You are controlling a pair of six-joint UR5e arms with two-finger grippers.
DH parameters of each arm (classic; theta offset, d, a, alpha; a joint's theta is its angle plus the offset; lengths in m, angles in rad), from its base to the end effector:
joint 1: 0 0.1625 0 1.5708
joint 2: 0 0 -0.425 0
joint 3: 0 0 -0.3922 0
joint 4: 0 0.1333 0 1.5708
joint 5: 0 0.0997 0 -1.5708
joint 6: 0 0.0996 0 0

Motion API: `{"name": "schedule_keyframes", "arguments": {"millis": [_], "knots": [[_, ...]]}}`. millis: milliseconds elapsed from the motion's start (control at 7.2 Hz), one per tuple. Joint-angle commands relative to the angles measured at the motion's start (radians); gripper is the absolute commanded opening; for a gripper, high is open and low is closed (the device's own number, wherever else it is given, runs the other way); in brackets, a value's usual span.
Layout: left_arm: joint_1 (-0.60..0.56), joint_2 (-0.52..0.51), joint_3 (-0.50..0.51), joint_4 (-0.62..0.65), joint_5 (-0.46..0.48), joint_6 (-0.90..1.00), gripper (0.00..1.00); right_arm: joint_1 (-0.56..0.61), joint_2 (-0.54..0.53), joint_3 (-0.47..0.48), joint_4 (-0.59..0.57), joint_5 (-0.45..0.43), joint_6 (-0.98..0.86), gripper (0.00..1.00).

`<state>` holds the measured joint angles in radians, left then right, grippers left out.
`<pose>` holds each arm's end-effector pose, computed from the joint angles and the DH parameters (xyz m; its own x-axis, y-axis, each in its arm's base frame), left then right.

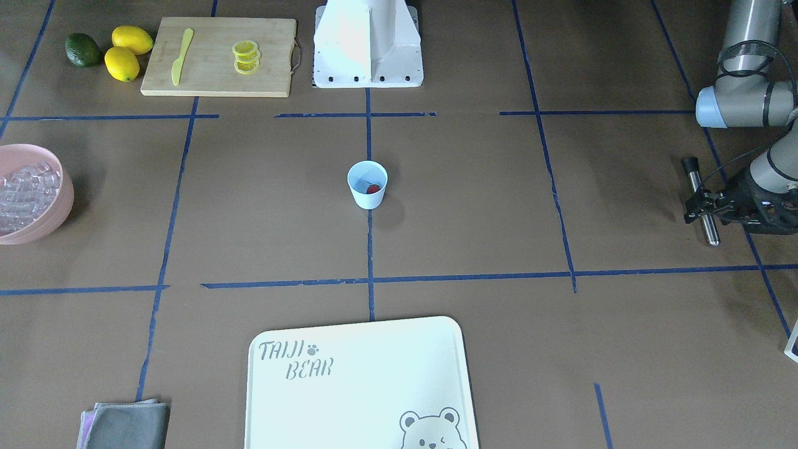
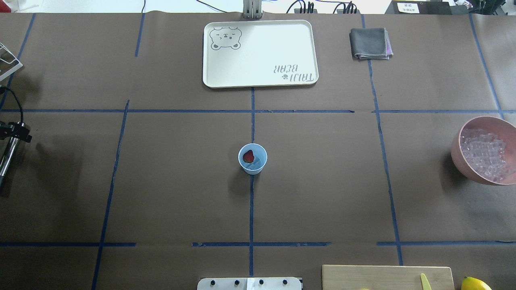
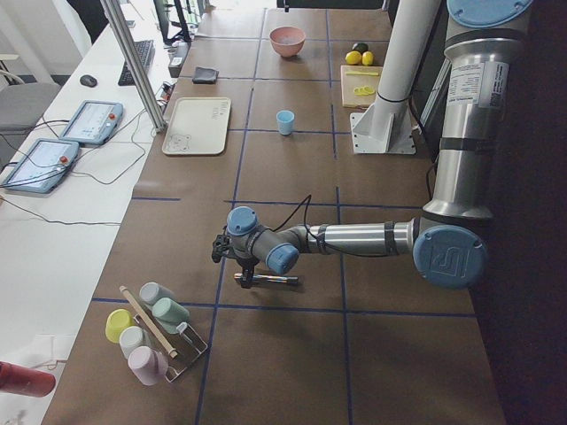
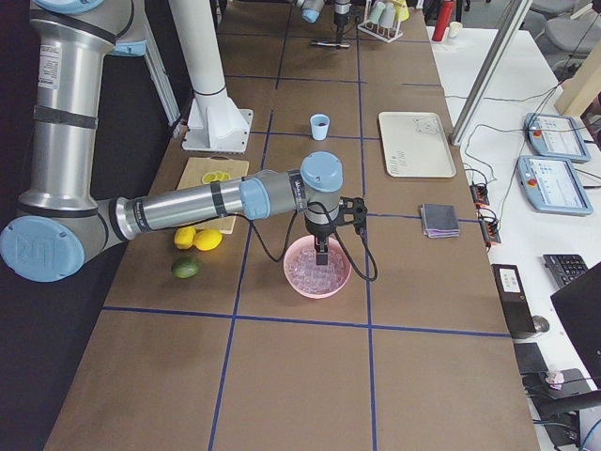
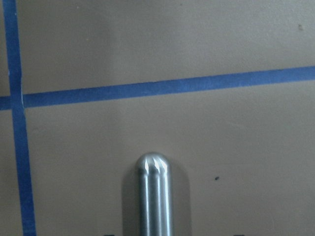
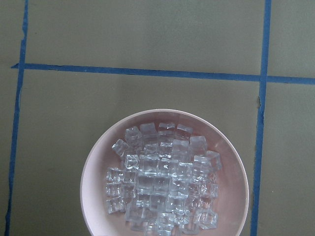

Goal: Mash ice and strawberries in cup
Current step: 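Move the left gripper to the steel muddler and grasp it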

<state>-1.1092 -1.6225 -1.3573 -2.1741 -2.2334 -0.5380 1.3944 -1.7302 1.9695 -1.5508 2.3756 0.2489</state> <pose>0.1728 -0.5091 0.6785 0.7120 0.0888 -0.6966 -0.0441 0.9957 0.0819 -0.0145 -0.4318 0.5303 0.6718 -0.0598 0.7383 0.0043 0.9970 0.0769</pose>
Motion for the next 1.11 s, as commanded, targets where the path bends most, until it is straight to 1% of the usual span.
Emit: {"name": "schedule_keyframes", "arguments": {"millis": [0,139,278,694,972], "knots": [[-0.008,-0.002,0.004,0.019,-0.003,0.007,0.79,0.000,0.000,0.002,0.000,0.001,0.000,1.00],[-0.011,-0.002,0.006,0.020,-0.002,0.007,0.68,0.000,0.000,0.003,0.000,0.001,0.001,1.00],[-0.011,-0.002,0.016,0.022,-0.002,0.009,0.60,0.000,0.000,0.002,0.000,0.001,0.001,1.00],[-0.009,-0.002,0.027,0.020,-0.003,0.010,0.58,0.000,0.001,0.002,0.000,0.001,0.001,1.00],[-0.009,-0.002,0.027,0.022,-0.003,0.010,0.46,0.000,0.001,0.002,0.000,0.001,0.001,1.00]]}}
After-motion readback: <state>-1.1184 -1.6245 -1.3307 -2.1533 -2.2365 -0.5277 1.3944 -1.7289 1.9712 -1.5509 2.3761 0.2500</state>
